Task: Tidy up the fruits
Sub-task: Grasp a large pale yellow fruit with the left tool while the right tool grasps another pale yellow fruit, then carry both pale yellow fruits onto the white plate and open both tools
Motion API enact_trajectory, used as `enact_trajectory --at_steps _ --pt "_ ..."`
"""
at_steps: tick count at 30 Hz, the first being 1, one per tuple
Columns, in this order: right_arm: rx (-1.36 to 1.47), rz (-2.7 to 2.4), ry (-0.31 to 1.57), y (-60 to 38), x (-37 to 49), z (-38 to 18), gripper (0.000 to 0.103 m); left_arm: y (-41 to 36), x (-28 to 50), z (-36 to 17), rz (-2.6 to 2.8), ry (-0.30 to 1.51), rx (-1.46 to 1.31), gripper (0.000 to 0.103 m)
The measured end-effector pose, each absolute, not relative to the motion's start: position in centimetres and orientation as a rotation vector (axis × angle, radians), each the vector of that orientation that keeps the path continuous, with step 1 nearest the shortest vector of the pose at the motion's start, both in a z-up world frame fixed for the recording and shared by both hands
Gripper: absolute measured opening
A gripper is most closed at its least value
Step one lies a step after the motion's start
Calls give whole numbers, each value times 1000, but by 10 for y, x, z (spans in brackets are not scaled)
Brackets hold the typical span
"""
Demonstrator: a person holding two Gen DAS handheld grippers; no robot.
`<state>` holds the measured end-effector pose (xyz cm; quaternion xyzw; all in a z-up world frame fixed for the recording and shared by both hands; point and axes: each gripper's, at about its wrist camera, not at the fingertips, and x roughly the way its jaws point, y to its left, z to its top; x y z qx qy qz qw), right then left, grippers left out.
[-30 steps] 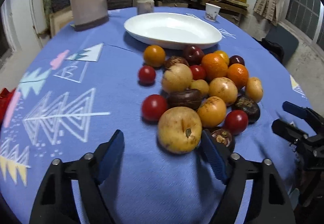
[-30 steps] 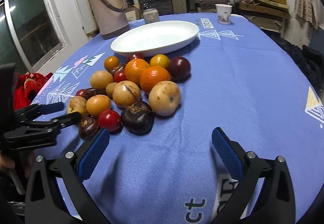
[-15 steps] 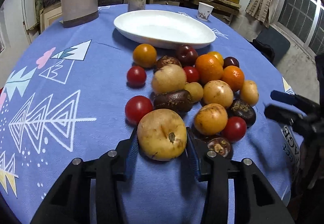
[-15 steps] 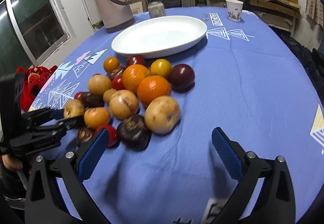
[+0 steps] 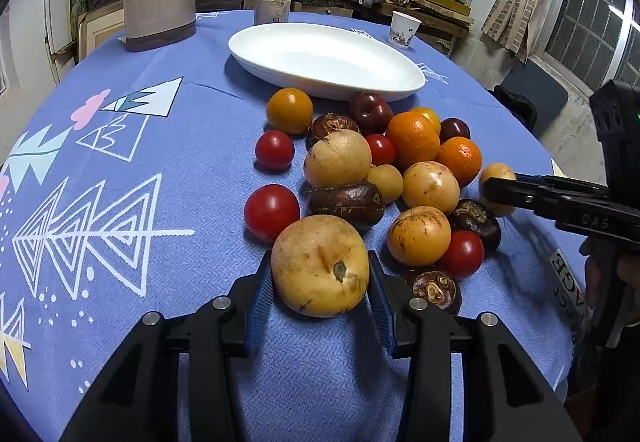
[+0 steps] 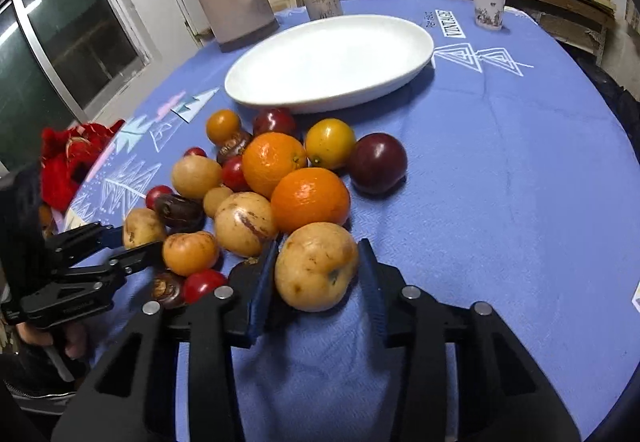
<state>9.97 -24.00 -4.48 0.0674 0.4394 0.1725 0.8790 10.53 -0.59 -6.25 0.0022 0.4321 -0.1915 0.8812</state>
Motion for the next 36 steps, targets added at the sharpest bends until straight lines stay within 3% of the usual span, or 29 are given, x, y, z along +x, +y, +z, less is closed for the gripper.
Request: enact_trajectory --at_steps 11,19,28,36 --pt "112 385 801 -245 92 -1 39 -3 106 -17 -410 787 40 44" --pt "62 370 754 -235 156 36 39 -30 180 32 -443 722 57 44" --pt "82 329 904 -215 258 -8 40 -65 279 -10 -383 871 53 44" --pt "73 302 976 -208 295 -36 41 -58 298 -39 -349 930 60 45"
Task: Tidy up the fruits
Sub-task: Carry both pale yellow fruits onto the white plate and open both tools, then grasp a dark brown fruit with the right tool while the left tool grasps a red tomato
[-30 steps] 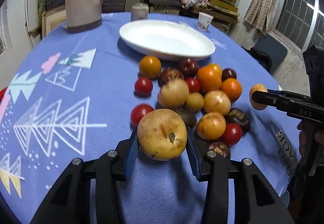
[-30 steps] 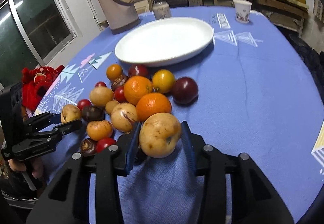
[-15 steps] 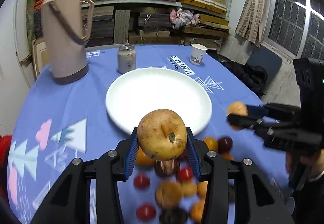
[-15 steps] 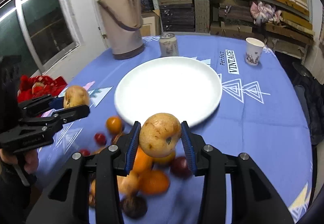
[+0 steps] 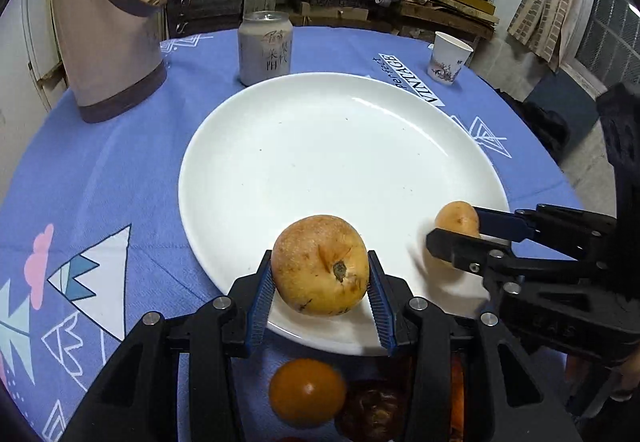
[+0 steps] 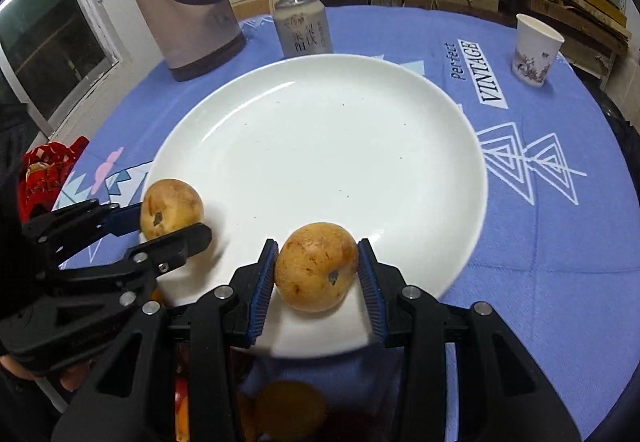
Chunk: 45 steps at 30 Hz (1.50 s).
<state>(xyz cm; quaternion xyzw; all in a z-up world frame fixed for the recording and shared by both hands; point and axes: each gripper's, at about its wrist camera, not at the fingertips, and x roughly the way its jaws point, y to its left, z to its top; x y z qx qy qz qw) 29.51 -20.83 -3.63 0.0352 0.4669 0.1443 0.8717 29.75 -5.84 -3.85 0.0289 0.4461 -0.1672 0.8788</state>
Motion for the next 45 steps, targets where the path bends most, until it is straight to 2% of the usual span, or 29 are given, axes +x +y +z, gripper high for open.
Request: enact_trajectory --at_steps 2,3,4,6,10,12,15,21,26,35,38,40,41,45 --pt "78 300 970 -207 296 -38 43 -58 296 -38 -344 923 67 45" --pt "83 295 966 -208 294 -38 49 -57 294 -35 -339 909 63 53" --pt "89 293 958 -210 289 -37 50 -55 292 -32 -333 894 60 62" --pt "87 292 936 -213 276 -30 56 -51 286 -21 -315 844 48 72" --pt "81 287 884 -225 243 -12 70 -47 271 -2 -328 795 34 78" --pt "73 300 853 -232 220 -4 82 -43 257 3 -334 781 46 81" --pt "50 326 828 -240 182 2 89 -36 234 4 -328 768 94 85" --pt "22 389 843 -242 121 -7 89 -7 186 -3 -307 762 126 92" --pt "-13 446 880 -225 85 -24 88 12 164 -17 -285 800 101 92" --pt "-146 412 940 -201 70 -49 82 34 141 -37 -272 858 42 92" --pt "-196 407 955 -190 73 -54 73 31 137 -42 -271 871 69 92" --pt "-240 403 957 -182 76 -58 65 29 134 -45 -276 874 86 92" --pt "-261 408 959 -178 78 -61 57 28 133 -46 -278 878 92 92" --pt "-276 434 930 -168 85 -62 44 21 134 -51 -278 887 116 92"
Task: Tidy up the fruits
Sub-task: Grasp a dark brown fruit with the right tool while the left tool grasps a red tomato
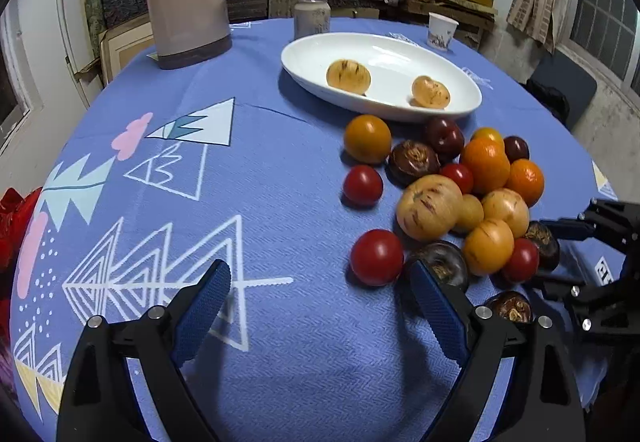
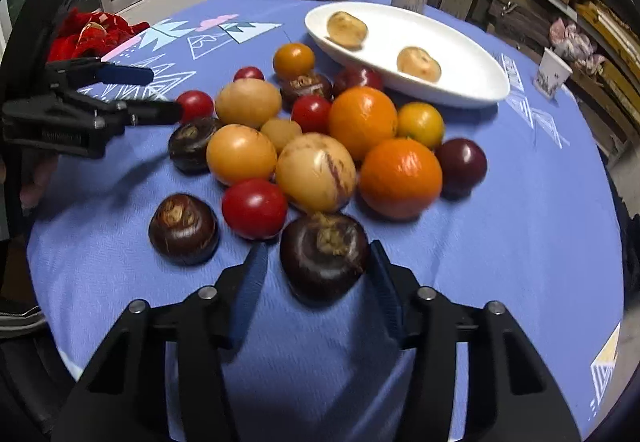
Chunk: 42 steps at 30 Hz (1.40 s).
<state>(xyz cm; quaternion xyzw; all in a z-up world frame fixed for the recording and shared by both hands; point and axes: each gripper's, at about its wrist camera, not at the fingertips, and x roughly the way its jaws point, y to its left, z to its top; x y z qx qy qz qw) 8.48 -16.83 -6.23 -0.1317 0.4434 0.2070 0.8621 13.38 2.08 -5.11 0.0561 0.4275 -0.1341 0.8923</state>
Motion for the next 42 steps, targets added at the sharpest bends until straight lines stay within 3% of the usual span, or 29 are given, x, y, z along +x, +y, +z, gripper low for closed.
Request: enact_trajectory --at_steps 8,16,27,32,36,42 --pt "-211 438 922 -181 81 -61 43 12 139 -51 -289 867 115 89" --pt "-167 418 916 -198 72 -60 43 12 144 -50 -358 876 50 49" --pt "-144 421 903 -203 66 -57 43 43 159 -58 -379 950 -153 46" --pt "-140 419 911 -203 66 -60 43 28 157 -59 -363 936 -48 45" --pt "-146 422 918 -200 67 -63 43 14 156 -59 -346 936 27 30" --pt "-158 411 920 -197 68 -62 43 7 155 -59 -328 928 85 30"
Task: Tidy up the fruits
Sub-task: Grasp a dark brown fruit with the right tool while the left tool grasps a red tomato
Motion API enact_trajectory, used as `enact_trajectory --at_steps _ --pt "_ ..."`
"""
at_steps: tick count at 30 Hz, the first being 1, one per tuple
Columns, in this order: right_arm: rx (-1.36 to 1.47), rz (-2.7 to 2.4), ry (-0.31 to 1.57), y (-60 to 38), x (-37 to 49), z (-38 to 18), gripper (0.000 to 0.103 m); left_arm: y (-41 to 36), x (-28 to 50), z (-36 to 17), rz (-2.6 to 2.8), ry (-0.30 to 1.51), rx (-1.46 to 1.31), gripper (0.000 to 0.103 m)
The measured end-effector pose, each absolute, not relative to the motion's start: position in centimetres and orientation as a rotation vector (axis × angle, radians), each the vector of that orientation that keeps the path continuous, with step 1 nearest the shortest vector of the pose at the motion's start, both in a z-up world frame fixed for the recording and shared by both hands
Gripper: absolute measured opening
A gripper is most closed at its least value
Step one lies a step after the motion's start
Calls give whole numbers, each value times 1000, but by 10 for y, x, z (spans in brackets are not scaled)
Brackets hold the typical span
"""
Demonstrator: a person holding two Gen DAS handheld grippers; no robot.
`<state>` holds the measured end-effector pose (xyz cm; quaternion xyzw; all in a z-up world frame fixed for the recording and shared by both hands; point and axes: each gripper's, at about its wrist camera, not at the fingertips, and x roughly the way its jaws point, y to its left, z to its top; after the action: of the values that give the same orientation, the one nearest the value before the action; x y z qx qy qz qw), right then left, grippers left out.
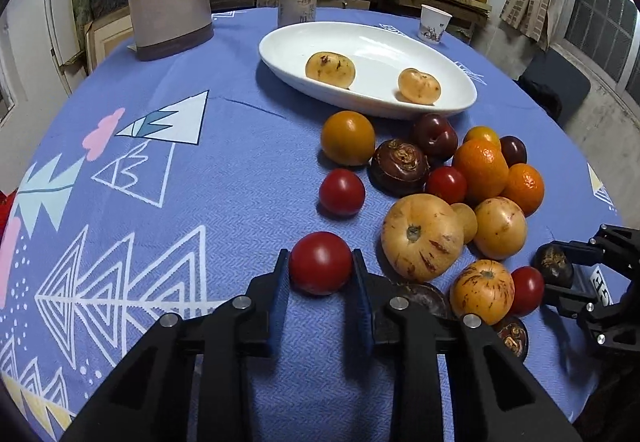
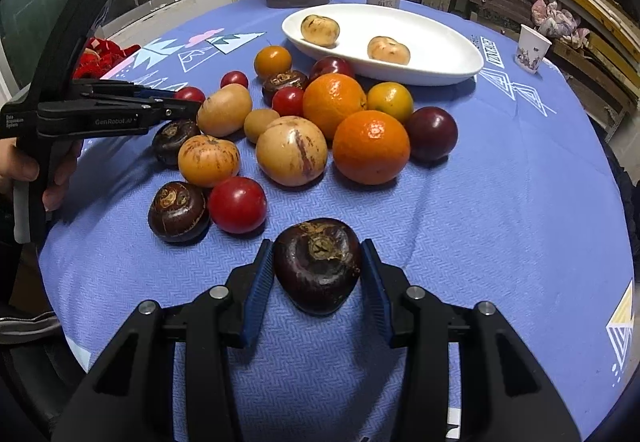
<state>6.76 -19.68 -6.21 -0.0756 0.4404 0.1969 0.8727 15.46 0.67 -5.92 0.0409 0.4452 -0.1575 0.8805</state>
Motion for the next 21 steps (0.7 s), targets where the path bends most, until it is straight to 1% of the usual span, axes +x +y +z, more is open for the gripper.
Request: enact_trajectory --at_steps 3,10,21 --pt "-131 412 901 -204 67 -55 43 8 152 -57 -327 919 84 30" --pt "-120 407 827 -215 66 -25 43 7 146 -30 -342 844 105 30" --pt "-120 371 670 -226 97 41 43 -4 168 14 -381 763 91 30"
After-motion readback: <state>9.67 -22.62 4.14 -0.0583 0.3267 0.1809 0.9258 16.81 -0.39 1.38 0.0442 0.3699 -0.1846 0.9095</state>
